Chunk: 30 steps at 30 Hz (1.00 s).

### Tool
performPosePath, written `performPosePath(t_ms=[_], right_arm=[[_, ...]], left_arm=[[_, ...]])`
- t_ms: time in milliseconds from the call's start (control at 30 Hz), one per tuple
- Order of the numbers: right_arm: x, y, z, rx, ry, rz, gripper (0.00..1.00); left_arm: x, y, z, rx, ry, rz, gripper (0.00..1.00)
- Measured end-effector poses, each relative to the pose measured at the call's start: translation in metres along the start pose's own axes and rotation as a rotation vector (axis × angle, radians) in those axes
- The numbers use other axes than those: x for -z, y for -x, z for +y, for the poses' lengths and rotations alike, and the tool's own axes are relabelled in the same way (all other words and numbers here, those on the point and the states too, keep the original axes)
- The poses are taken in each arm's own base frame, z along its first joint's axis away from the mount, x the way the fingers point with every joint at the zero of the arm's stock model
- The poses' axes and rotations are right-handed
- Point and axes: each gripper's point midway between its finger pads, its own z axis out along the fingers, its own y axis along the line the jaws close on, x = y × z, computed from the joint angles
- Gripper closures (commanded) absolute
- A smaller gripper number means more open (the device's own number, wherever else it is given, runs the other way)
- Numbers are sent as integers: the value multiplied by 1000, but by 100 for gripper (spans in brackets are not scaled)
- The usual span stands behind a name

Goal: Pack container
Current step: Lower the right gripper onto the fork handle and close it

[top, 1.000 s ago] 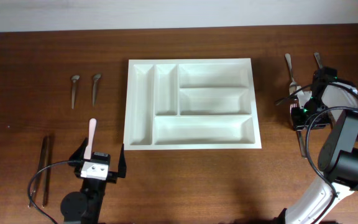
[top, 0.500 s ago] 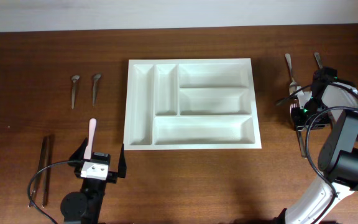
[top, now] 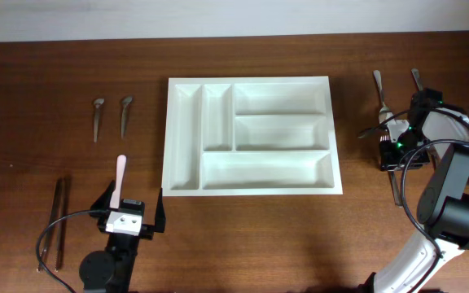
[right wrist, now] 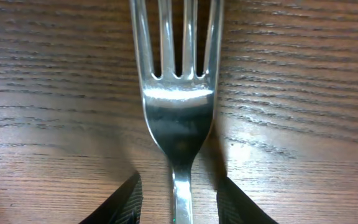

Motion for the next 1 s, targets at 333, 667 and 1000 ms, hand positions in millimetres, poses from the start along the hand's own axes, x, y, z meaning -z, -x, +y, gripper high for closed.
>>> performPosePath(t_ms=[333, 667, 1000], right_arm=[[0, 0, 2, 2, 11, -2, 71], [0, 0, 3, 4, 16, -1, 92], [0, -4, 5, 2, 27, 16, 96]], left_arm=[[0, 0, 0, 0, 0, 0, 1], [0, 0, 0, 0, 0, 0, 1], [0, 0, 0, 0, 0, 0, 1]])
